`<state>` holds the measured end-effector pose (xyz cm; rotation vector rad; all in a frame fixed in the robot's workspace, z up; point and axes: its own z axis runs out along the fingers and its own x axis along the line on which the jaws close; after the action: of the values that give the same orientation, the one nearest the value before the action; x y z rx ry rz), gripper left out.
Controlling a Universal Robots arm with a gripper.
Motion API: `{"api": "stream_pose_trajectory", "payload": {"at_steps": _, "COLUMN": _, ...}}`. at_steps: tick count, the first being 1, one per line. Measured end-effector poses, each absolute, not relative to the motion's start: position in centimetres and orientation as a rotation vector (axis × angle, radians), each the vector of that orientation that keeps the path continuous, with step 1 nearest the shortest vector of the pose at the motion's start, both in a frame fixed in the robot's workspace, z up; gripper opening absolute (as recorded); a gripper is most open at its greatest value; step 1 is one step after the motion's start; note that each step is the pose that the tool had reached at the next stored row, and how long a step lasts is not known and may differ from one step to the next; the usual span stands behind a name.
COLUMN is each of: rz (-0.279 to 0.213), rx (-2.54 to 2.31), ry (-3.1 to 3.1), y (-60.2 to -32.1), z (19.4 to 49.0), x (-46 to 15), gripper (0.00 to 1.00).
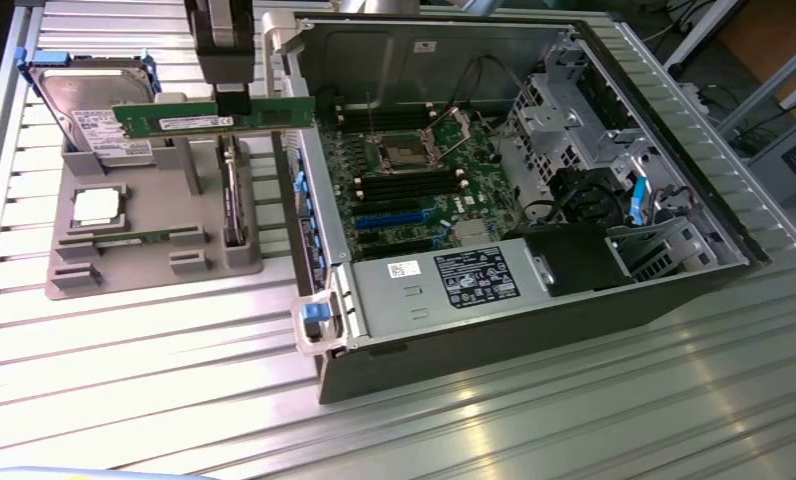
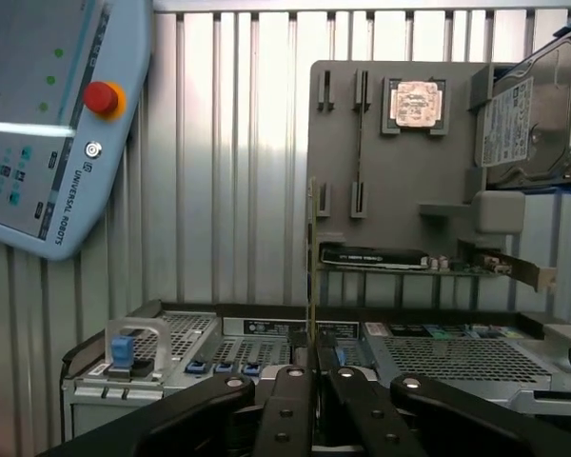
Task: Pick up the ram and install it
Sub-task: 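Pick up the ram and move it above insertion slot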
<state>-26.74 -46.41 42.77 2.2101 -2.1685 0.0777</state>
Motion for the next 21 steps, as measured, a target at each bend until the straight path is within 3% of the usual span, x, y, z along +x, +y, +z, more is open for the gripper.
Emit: {"api": "stream_pose_trajectory", "payload": {"at_steps": 21, "rz": 0.087, "rx": 2.206, "ry": -2.164, "y": -46.4, "z": 42.8, "x": -23.2, "gripper": 0.12}}
